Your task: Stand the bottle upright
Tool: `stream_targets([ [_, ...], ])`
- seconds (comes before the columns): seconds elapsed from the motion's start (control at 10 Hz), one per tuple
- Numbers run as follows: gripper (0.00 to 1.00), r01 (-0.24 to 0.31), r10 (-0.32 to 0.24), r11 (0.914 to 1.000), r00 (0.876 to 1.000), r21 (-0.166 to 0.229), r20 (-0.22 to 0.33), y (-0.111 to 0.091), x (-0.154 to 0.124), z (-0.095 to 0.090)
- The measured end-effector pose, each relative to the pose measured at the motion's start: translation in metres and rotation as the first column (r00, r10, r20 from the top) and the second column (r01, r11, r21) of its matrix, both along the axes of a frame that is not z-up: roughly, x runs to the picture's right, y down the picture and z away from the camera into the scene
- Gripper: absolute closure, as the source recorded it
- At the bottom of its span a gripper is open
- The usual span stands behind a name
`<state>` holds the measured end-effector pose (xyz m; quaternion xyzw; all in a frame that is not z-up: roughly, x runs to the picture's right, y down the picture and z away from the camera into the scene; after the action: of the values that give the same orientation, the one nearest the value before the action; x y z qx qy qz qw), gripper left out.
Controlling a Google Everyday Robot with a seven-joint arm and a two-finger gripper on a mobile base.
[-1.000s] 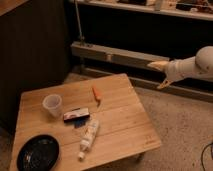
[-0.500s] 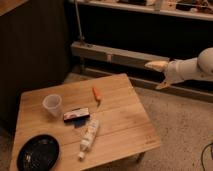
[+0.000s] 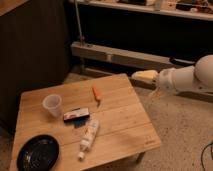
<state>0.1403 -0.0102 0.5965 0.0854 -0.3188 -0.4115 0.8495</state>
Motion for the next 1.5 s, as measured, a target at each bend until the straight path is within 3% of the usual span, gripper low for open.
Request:
stream_targets([
  [0.2,0.25,0.075,-0.074,0.9972,0.996,0.0,0.047,0.002,-0.044,-0.008],
  [0.7,0.25,0.066,-0.066,0.9978,0.997,-0.003,0.038,0.003,-0.039,-0.007],
  [0.9,0.25,0.099,-0.099,0.995,0.995,-0.012,0.021,0.002,-0.041,-0.008],
  [1.1,0.25,0.215,-0.215,0.9764,0.976,-0.021,-0.017,0.001,-0.062,-0.02],
  [1.3,0.25,0.353,-0.355,0.9345,0.933,-0.047,-0.062,0.023,-0.101,-0.03],
  [1.5,0.25,0.425,-0.43,0.9009,0.901,-0.09,-0.05,0.051,-0.127,-0.022],
])
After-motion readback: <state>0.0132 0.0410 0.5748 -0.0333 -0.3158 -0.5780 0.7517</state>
